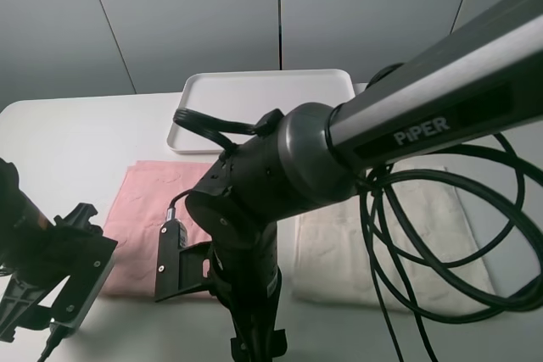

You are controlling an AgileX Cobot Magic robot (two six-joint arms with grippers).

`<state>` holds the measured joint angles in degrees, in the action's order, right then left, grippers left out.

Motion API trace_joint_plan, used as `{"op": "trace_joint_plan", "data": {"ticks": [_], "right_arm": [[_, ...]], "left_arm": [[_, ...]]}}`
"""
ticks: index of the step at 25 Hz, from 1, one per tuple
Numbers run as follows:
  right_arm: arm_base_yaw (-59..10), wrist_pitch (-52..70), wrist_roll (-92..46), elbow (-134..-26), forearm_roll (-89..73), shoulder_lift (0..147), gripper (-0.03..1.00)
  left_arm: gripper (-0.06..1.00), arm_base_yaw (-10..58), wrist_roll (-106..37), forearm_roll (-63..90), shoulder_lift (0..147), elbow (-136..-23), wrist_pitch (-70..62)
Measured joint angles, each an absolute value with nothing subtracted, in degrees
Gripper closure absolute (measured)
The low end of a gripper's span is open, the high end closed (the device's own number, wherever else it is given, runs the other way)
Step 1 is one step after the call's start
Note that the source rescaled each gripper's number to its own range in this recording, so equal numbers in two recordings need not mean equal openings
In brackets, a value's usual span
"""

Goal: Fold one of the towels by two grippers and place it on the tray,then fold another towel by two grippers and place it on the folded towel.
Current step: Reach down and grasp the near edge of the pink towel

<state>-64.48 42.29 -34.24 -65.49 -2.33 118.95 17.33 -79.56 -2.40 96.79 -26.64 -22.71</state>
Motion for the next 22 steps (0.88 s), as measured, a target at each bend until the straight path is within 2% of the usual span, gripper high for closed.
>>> {"op": "trace_joint_plan", "data": {"ticks": [22], "right_arm": [[-64.5, 40.8, -31.3, -66.6, -0.6, 120.3, -0.03]], "left_arm": [[-0.05, 17.3, -79.6, -2.6, 96.9, -26.6, -22.5]]}}
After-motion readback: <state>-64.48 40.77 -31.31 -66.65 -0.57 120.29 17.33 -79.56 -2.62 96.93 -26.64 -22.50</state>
